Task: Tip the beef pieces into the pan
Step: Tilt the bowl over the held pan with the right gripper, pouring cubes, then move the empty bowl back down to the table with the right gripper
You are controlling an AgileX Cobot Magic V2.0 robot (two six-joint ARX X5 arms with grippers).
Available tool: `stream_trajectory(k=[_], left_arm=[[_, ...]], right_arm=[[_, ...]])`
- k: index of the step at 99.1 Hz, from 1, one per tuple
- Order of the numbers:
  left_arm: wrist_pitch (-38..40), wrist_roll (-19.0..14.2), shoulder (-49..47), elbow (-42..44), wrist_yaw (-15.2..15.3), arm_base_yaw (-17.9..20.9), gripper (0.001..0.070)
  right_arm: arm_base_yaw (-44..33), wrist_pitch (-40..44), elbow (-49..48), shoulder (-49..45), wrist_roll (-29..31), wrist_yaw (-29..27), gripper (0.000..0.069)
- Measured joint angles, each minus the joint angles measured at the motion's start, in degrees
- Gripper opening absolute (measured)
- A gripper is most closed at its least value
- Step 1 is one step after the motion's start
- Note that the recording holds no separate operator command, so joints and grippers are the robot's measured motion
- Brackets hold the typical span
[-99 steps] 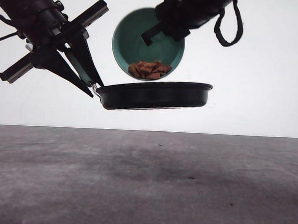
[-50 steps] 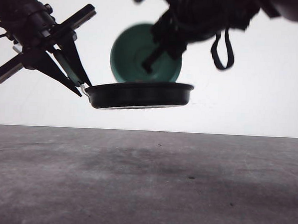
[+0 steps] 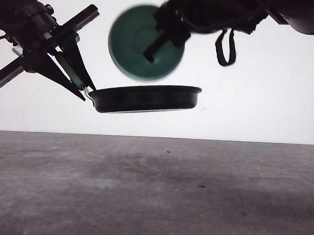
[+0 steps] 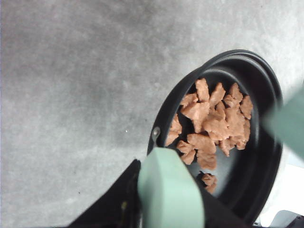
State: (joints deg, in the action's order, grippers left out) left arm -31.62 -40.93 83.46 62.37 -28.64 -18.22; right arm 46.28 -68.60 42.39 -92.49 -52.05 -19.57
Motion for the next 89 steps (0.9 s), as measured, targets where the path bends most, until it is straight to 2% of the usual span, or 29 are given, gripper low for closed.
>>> stream_trajectory(k=[34, 44, 51, 59, 64, 68, 74, 77, 89], left_arm=[[0.1, 0.6, 0.0, 0.0, -0.4, -0.1, 0.0054], [0.1, 0.9, 0.0, 0.0, -0.4, -0.1, 0.0054], [0.1, 1.0, 0.0, 0.0, -0.4, -0.1, 0.0054], [0.1, 1.1, 0.0, 0.0, -0.4, -0.4, 0.0054], [0.1, 1.2, 0.0, 0.0, -0.5, -0.7, 0.0054], [0.1, 1.2, 0.0, 0.0, -0.5, -0.8, 0.0054], [0.1, 1.3, 0.0, 0.0, -0.5, -0.8, 0.0054], [0.1, 1.3, 0.0, 0.0, -0.5, -0.8, 0.0054], [0.2, 1.5, 0.0, 0.0, -0.5, -0.8, 0.0054]], right_arm=[[-0.2, -1.2, 3.0, 0.0, -0.9, -1.2, 0.0023], [-0.3, -1.2, 3.0, 0.0, -1.6, 0.5, 0.0023], [-0.3, -1.2, 3.0, 0.0, 0.1, 0.3, 0.0023], [-0.3, 1.2, 3.0, 0.5, 6.5, -4.2, 0.0023], [-0.3, 6.9, 3.0, 1.9, 12.4, -7.9, 0.0023], [-0.3, 12.9, 3.0, 3.7, 17.9, -8.4, 0.0023], [-0.6, 22.6, 3.0, 7.4, 27.3, -6.3, 0.0023], [-0.9, 28.4, 3.0, 10.3, 33.8, -4.0, 0.0023], [-2.2, 41.7, 3.0, 19.1, 50.4, 4.0, 0.0023]])
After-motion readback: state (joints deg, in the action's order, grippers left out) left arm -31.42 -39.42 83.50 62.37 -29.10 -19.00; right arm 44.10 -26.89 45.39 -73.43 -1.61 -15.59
